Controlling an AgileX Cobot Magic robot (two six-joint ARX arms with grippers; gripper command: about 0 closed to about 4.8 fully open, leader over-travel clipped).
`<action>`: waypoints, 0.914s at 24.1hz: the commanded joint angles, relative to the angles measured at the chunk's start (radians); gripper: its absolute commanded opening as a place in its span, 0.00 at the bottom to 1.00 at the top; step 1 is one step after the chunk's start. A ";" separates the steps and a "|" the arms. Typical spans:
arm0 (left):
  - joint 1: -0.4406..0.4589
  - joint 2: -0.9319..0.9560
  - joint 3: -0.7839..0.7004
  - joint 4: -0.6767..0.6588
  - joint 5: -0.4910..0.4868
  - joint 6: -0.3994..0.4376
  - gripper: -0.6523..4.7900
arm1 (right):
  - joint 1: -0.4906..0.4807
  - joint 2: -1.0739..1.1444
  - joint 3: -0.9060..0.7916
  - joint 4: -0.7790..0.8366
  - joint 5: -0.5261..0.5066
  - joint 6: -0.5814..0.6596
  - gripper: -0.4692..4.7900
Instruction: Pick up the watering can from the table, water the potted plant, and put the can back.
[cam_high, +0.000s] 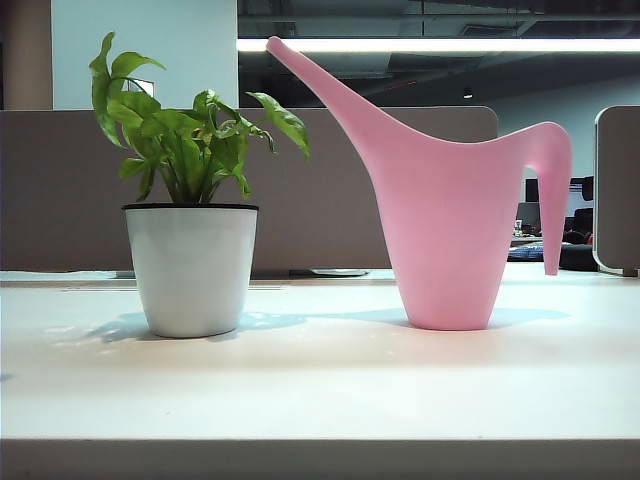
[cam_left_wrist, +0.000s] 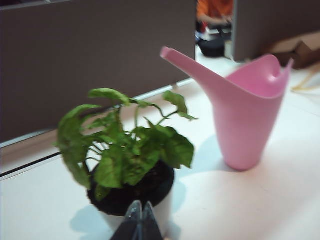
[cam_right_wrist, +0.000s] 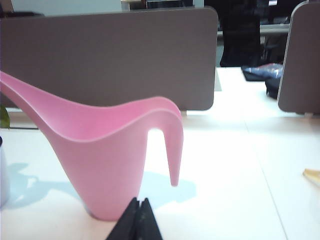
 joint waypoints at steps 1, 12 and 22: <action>0.002 -0.027 -0.089 0.080 -0.039 -0.047 0.11 | 0.001 0.000 0.001 -0.027 0.001 -0.095 0.08; 0.002 -0.055 -0.280 0.263 -0.131 -0.116 0.11 | 0.001 0.002 -0.160 0.099 0.002 -0.063 0.08; 0.002 -0.064 -0.421 0.385 -0.124 -0.153 0.11 | 0.002 0.000 -0.308 0.233 0.011 0.023 0.08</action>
